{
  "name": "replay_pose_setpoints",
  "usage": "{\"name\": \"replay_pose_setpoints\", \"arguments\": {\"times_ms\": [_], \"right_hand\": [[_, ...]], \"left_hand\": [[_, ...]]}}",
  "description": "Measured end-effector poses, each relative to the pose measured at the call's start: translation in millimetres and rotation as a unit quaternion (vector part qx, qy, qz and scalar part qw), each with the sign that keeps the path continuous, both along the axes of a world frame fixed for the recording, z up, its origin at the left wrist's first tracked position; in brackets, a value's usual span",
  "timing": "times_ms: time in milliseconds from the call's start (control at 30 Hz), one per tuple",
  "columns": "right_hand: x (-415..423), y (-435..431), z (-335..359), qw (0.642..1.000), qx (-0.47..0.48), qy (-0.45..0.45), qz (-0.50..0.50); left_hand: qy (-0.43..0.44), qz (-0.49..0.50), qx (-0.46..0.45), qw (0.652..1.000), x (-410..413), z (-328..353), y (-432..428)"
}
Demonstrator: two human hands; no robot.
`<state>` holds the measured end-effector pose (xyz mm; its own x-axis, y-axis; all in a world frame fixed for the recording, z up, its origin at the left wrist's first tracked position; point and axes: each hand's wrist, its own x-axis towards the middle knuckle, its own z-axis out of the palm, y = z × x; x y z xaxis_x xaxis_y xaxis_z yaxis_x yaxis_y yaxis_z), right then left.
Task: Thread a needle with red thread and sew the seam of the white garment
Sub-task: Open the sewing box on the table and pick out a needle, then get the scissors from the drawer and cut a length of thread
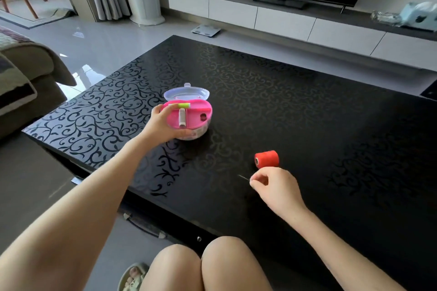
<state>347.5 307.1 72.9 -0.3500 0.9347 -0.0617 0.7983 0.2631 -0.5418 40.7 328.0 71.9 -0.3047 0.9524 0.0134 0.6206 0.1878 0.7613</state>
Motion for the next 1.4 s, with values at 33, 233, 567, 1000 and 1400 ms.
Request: {"name": "replay_pose_setpoints", "arguments": {"times_ms": [33, 233, 567, 1000, 1400], "right_hand": [[6.0, -5.8, -9.0, 0.999, 0.032, -0.039, 0.015], [24.3, -12.3, -41.2, 0.989, 0.128, -0.058, 0.05], [21.7, 66.6, -1.2, 0.974, 0.076, -0.179, 0.116], [5.4, -64.7, 87.4, 0.697, -0.528, 0.484, 0.03], [-6.6, -112.6, 99.0, 0.895, -0.266, 0.356, 0.043]], "left_hand": [[-0.003, 0.008, -0.012, 1.0, -0.6, 2.4, 3.2], [-0.008, 0.098, -0.015, 0.995, 8.7, 10.4, -8.6], [-0.043, 0.126, 0.077, 0.988, 71.9, 26.0, -80.1], [-0.512, -0.02, -0.036, 0.858, 134.9, 56.9, -142.0], [-0.546, -0.122, 0.022, 0.829, 137.2, 75.2, -186.2]]}}
